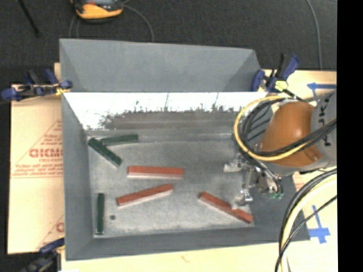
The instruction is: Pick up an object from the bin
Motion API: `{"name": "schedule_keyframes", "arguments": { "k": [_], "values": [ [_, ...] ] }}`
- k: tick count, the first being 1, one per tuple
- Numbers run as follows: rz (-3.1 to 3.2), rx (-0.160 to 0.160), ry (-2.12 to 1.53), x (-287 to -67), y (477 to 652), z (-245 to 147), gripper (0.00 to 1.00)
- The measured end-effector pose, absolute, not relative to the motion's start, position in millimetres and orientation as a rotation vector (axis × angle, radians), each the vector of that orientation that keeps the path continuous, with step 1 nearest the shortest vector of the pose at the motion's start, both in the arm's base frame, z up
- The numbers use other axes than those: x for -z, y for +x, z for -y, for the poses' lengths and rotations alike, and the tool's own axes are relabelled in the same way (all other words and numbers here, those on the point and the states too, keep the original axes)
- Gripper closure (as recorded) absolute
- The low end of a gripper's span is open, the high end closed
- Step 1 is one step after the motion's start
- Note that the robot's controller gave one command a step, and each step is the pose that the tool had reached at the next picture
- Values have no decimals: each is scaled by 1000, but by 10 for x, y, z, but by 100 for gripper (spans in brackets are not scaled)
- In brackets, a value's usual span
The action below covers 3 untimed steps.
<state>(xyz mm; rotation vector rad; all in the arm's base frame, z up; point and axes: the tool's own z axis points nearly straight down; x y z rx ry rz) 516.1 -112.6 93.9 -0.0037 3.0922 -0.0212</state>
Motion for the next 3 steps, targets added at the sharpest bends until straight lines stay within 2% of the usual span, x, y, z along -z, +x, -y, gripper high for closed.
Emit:
{"name": "schedule_keyframes", "arguments": {
  "k": [3],
  "values": [
    [-3095,23,55,-926,5124,1102,0]
  ]
}}
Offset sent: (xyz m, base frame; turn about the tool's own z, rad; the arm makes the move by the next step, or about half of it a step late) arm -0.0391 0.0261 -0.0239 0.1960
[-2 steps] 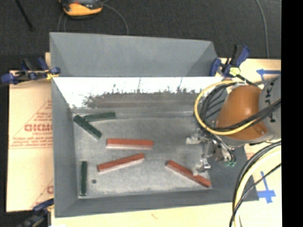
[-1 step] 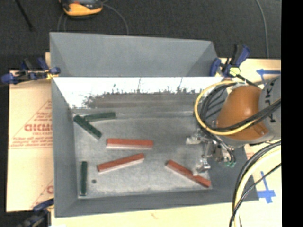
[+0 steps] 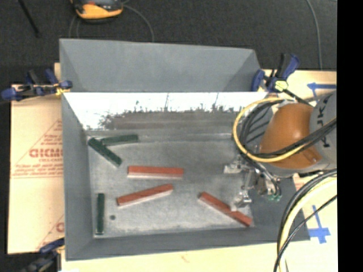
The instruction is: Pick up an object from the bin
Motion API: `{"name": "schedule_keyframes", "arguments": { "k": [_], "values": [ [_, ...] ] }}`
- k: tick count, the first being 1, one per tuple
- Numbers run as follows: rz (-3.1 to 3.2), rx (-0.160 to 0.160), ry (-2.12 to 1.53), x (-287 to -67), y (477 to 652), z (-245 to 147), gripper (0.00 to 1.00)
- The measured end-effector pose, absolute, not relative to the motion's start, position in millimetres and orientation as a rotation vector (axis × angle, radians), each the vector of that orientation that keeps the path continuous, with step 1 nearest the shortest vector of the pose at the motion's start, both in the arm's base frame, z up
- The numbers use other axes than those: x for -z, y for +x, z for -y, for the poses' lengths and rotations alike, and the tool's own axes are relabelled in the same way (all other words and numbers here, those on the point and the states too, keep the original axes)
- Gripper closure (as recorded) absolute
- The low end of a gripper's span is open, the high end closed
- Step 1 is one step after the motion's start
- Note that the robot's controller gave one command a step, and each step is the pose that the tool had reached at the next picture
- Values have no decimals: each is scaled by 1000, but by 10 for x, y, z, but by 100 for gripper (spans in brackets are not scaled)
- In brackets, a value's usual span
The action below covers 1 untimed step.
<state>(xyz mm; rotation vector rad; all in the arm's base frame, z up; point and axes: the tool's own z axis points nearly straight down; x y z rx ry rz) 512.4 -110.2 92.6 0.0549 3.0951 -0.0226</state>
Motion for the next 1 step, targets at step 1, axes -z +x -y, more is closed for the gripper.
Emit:
{"name": "schedule_keyframes", "arguments": {
  "k": [1],
  "values": [
    [-3120,13,-97,-834,5000,646,0]
  ]
}}
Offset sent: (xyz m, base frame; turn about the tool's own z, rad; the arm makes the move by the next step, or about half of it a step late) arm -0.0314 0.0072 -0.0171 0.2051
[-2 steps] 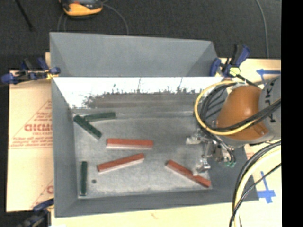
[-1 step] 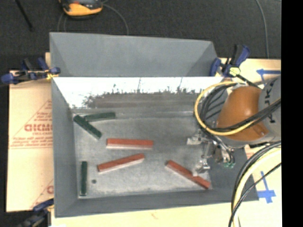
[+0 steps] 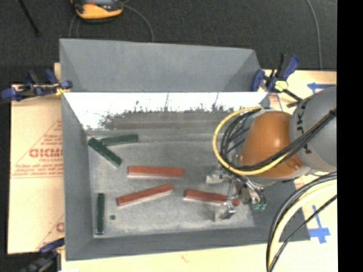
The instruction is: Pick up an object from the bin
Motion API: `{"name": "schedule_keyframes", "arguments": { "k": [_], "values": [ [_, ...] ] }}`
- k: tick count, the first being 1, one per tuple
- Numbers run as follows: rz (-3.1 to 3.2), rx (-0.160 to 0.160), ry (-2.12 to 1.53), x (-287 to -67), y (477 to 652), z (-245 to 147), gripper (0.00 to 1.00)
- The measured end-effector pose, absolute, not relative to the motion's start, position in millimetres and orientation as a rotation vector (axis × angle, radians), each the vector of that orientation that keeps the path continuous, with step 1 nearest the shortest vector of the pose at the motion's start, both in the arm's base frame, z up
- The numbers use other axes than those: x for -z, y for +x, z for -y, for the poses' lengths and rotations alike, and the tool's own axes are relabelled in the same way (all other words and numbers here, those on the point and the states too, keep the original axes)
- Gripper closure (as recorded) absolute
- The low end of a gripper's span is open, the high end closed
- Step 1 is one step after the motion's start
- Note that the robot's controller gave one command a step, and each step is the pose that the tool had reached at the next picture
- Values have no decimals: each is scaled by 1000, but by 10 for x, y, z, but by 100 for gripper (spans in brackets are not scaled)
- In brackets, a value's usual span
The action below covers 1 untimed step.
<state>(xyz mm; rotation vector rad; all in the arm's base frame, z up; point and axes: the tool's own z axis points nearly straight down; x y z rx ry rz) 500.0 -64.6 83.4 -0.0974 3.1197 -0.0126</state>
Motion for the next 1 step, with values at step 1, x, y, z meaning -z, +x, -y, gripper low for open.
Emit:
{"name": "schedule_keyframes", "arguments": {
  "k": [1],
  "values": [
    [-3123,-10,371,-803,4829,1008,100]
  ]
}}
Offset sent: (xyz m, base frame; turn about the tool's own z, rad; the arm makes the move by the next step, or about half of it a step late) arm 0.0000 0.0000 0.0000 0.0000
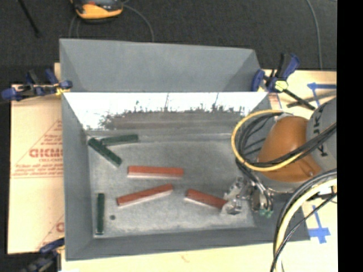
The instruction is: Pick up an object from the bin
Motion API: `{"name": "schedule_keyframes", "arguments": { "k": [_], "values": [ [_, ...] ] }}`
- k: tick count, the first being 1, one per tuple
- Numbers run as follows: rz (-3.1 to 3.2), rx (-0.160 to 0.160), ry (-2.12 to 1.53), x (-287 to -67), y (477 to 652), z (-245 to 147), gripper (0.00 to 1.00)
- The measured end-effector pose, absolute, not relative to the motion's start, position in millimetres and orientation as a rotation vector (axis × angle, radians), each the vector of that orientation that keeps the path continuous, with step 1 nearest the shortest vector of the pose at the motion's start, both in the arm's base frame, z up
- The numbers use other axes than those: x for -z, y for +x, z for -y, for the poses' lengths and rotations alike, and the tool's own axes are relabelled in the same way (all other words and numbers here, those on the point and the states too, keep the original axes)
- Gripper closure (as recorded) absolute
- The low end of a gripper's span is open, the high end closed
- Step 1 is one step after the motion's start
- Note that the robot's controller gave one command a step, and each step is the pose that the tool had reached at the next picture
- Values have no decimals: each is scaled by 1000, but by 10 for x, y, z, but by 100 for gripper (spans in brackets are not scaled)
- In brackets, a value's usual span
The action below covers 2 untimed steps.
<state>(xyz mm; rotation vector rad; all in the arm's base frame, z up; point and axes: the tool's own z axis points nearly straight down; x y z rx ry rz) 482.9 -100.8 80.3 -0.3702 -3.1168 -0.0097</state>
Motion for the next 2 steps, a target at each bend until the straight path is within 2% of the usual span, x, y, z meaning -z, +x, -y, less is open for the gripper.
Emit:
{"name": "schedule_keyframes", "arguments": {
  "k": [1,2],
  "values": [
    [3132,0,-371,-779,4845,1033,0],
    [3109,5,-364,-802,4808,1026,100]
  ]
}}
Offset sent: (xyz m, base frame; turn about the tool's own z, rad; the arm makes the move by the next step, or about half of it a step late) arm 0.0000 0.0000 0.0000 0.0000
